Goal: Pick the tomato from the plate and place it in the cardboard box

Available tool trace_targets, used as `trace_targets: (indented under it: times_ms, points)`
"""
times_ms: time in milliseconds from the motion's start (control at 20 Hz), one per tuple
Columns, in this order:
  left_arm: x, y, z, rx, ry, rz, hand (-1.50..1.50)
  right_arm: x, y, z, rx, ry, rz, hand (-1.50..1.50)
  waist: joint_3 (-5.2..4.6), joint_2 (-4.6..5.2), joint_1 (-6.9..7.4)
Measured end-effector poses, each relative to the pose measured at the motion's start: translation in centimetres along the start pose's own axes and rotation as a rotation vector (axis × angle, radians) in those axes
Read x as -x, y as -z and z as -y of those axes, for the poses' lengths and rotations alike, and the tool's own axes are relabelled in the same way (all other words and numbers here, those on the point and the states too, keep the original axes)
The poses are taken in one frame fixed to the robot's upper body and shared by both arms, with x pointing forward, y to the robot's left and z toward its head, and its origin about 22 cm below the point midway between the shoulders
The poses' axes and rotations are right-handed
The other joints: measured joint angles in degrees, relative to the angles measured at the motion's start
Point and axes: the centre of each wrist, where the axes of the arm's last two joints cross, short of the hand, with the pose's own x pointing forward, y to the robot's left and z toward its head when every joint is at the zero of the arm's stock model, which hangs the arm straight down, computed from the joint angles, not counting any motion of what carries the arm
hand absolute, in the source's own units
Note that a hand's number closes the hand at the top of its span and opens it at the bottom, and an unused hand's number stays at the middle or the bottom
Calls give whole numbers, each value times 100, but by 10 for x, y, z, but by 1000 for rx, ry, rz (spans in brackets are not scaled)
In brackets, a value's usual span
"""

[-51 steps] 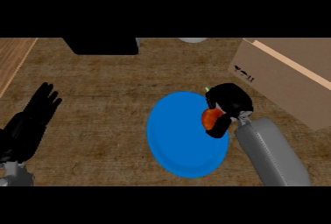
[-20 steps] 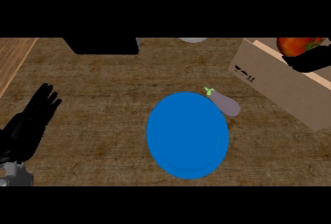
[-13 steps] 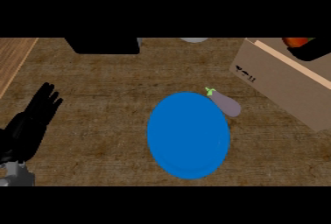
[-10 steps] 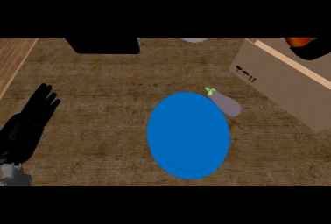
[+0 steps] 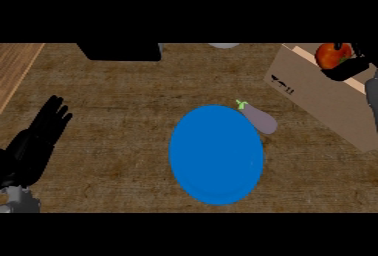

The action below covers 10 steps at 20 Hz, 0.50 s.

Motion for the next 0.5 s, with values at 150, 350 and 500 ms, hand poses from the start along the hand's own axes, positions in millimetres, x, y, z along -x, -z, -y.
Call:
trace_targets:
  times_ms: [150,350,500]
  points:
    - [-1,0,4,1,0,-2,0,13,1,-9,-42,21,-73,-150,-43,-46,-1]
    - [-7,5,7,1,3,-2,0,30,-1,-23,-117,42,-113,-150,-62,-69,-5]
    - [-4,1,6,1,4,-7,0,40,-2,-28,-133,89,-82,-150,-55,-70,-11]
